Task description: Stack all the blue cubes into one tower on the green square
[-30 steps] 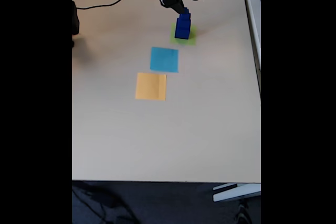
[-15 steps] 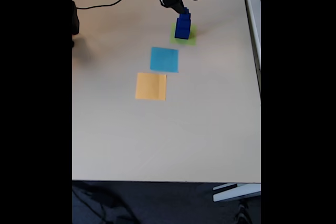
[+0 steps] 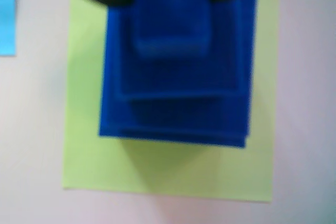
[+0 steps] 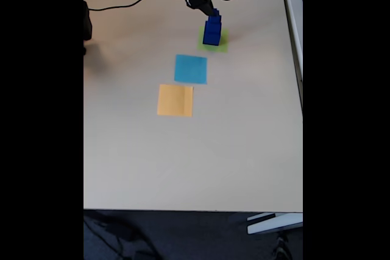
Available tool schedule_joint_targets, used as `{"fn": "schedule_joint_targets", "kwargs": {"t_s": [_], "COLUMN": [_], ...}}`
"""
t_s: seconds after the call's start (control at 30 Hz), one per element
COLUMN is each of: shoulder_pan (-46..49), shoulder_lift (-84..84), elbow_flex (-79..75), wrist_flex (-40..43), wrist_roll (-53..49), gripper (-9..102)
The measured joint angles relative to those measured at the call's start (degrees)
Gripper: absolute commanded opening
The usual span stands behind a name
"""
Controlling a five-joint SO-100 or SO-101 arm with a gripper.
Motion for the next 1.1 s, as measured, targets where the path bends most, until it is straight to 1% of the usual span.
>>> {"fn": "schedule_joint_targets", "kwargs": {"t_s": [0.57, 1.1], "shoulder_pan": [0.0, 0.0], "shoulder_lift": [0.0, 0.0], "elbow_flex": [0.0, 0.0], "wrist_flex": [0.0, 0.0], "wrist_roll": [-0.26, -0.44], "gripper": [6, 5]}}
